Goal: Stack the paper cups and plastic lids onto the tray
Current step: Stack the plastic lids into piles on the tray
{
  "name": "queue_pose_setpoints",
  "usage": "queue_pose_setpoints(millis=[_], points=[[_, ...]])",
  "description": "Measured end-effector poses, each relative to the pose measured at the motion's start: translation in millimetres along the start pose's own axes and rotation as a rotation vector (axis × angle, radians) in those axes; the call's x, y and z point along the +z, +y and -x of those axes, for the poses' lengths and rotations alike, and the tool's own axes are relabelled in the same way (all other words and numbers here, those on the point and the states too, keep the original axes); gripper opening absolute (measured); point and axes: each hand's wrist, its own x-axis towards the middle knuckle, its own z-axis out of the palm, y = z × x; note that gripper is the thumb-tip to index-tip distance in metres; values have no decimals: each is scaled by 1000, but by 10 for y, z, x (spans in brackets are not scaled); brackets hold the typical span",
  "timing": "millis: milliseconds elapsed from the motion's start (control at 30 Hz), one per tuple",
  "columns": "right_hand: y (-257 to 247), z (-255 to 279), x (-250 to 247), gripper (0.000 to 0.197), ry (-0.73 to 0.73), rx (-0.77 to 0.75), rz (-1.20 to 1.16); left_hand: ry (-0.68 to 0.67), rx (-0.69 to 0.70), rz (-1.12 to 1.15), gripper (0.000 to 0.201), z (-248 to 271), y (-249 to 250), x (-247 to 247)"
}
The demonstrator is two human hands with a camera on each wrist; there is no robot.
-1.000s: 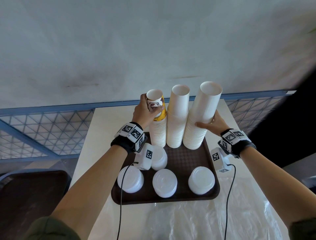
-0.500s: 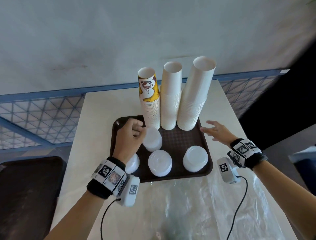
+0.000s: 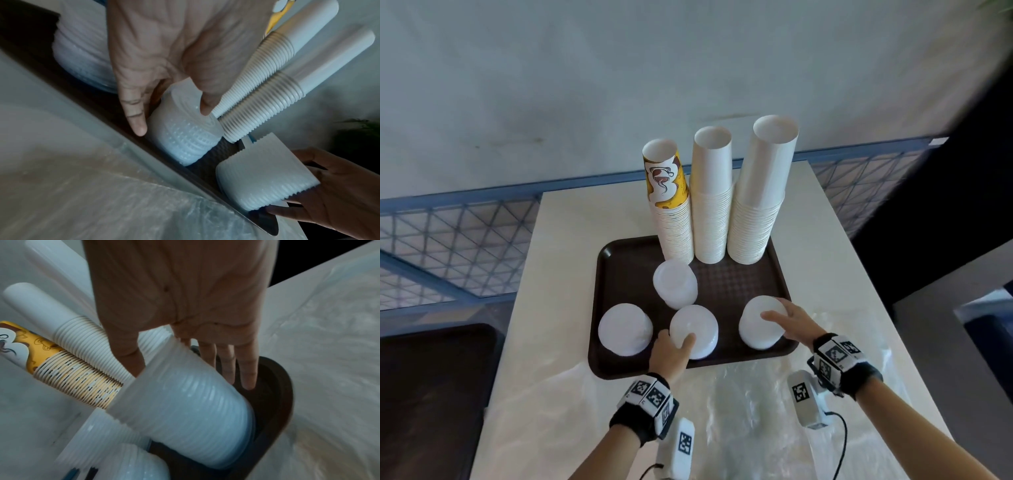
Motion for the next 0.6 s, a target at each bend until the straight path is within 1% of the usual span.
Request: queue_pose_setpoints(millis=[67, 167, 267, 300, 400, 500, 600], points=[[53, 0, 31, 66, 10, 2, -5, -21, -15, -26, 58, -57, 31, 94], [123, -23, 42, 67, 43, 13, -23, -35, -20, -22, 58, -153, 129, 222], [158, -42, 49, 48, 74, 39, -28, -26, 7, -10, 58, -281, 250, 330], [176, -47, 47, 47, 82, 43, -31, -21, 20, -7, 59, -321, 305, 362], [234, -64, 37, 53, 85, 49, -42, 3, 90, 24, 61, -470, 450, 461], [275, -72, 35, 51, 93, 54, -66, -10, 126, 17, 51, -561, 633, 498], [288, -81, 33, 54, 91, 46, -70, -48, 152, -10, 48, -579, 795, 510]])
